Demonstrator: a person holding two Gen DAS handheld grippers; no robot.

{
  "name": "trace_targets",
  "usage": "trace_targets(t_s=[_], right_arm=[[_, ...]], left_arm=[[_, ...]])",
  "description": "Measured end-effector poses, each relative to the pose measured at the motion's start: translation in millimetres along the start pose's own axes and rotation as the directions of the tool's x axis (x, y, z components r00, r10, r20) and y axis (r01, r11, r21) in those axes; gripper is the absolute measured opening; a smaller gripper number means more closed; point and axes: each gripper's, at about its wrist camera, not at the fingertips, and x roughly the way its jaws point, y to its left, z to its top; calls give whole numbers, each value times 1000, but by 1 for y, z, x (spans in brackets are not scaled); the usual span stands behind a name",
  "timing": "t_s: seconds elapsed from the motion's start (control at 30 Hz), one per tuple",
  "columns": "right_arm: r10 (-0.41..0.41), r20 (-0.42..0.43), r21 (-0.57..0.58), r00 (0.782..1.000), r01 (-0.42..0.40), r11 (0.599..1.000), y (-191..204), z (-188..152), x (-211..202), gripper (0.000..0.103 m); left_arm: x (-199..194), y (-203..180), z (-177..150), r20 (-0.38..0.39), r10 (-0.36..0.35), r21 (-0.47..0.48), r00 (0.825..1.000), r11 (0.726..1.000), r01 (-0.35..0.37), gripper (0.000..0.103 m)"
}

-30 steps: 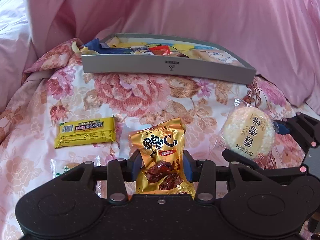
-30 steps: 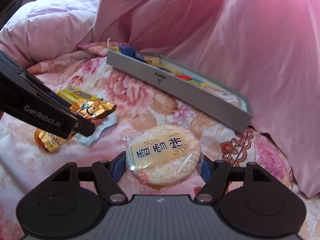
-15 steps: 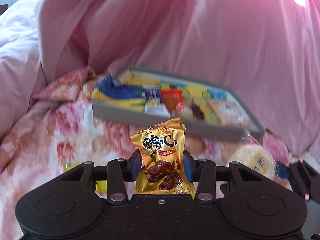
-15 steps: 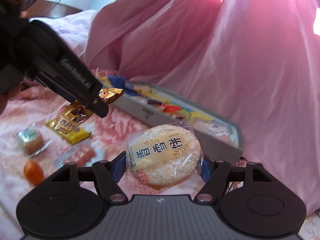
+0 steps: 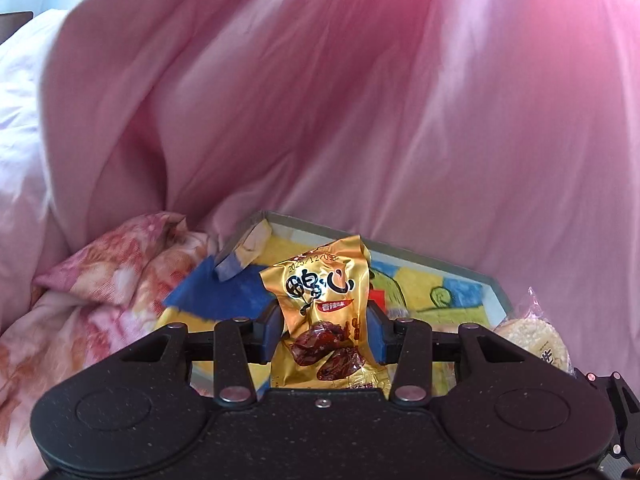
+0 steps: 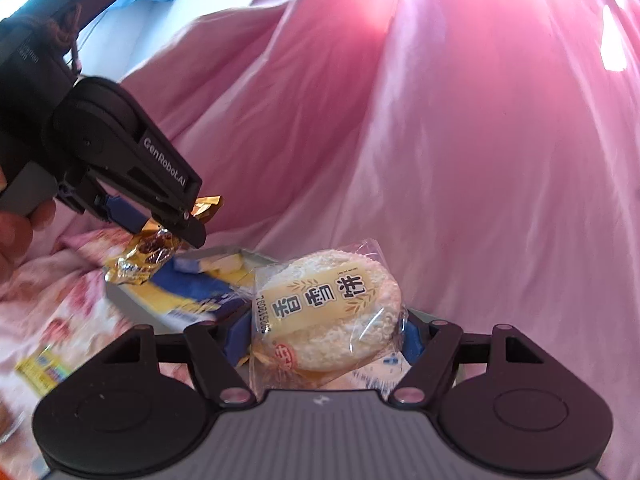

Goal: Organize snacks
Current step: 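Lift the duck-snack bag and rice cake and carry them over the tray, then lower both items into the tray and open both tools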

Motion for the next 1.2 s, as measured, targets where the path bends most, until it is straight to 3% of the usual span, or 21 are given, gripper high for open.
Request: trace_targets(t_s=[0.3, 0.97, 1.03, 1.2], right_arm=[[17, -54, 81, 998, -13, 997, -14, -8, 43, 76], [19, -147, 161, 989, 5, 987, -24, -14, 68, 77], [22, -148, 163, 989, 2, 987, -23, -15, 69, 80], [3, -123, 161, 992, 17, 987, -22, -12, 67, 89]], left_arm=[[50, -12, 1, -61, 3, 10, 998, 1000, -3, 45], [81, -35, -11, -134, 9, 77, 991, 997, 1, 49], [80, -36, -11, -130, 18, 75, 991, 997, -9, 53], [73, -37, -9, -104, 25, 76, 994, 997, -17, 75]])
